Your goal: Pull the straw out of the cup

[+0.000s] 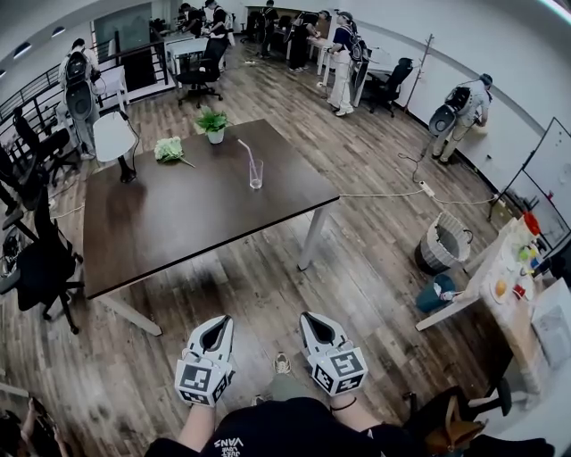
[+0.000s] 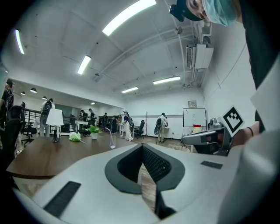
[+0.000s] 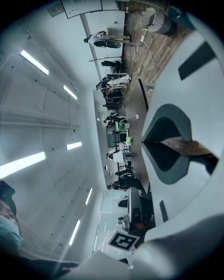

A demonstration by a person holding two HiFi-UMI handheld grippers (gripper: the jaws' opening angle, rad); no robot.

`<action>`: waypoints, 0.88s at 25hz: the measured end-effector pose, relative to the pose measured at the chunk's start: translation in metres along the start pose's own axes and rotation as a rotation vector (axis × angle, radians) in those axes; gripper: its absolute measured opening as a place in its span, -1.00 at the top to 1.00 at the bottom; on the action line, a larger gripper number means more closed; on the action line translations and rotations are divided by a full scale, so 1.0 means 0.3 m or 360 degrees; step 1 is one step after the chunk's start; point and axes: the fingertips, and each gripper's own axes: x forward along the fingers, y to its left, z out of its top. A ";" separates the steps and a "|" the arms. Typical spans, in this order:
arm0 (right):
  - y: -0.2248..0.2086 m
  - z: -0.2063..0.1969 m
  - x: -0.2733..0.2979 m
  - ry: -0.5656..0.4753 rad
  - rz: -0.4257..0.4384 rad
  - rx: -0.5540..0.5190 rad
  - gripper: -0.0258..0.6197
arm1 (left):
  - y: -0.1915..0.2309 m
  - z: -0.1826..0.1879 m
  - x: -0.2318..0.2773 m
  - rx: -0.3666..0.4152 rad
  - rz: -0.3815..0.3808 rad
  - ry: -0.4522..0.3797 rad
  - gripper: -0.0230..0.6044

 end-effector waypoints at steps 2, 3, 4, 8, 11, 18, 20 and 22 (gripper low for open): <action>-0.029 0.007 0.031 0.0001 0.0003 0.0004 0.87 | 0.014 0.004 0.037 -0.0004 0.0007 0.0000 0.89; -0.044 0.013 0.047 0.0002 0.0007 0.0004 0.87 | 0.021 0.007 0.058 -0.0003 0.0009 0.0002 0.89; -0.059 0.019 0.062 0.0002 0.0011 0.0002 0.87 | 0.027 0.012 0.080 -0.0001 0.0011 0.0005 0.89; -0.130 0.043 0.126 -0.0004 0.0027 0.0001 0.87 | 0.051 0.035 0.188 0.0003 0.0018 0.0004 0.89; -0.184 0.060 0.186 -0.0002 0.0046 -0.0004 0.87 | 0.070 0.054 0.275 0.0021 0.0021 -0.0005 0.89; -0.306 0.095 0.328 -0.0002 0.0101 -0.0015 0.87 | 0.119 0.083 0.450 0.0036 0.0058 -0.0011 0.89; -0.338 0.101 0.363 -0.0002 0.0118 -0.0016 0.87 | 0.131 0.082 0.491 0.0036 0.0072 -0.0006 0.89; -0.372 0.104 0.396 0.0002 0.0133 -0.0016 0.87 | 0.142 0.076 0.534 0.0029 0.0090 0.0000 0.89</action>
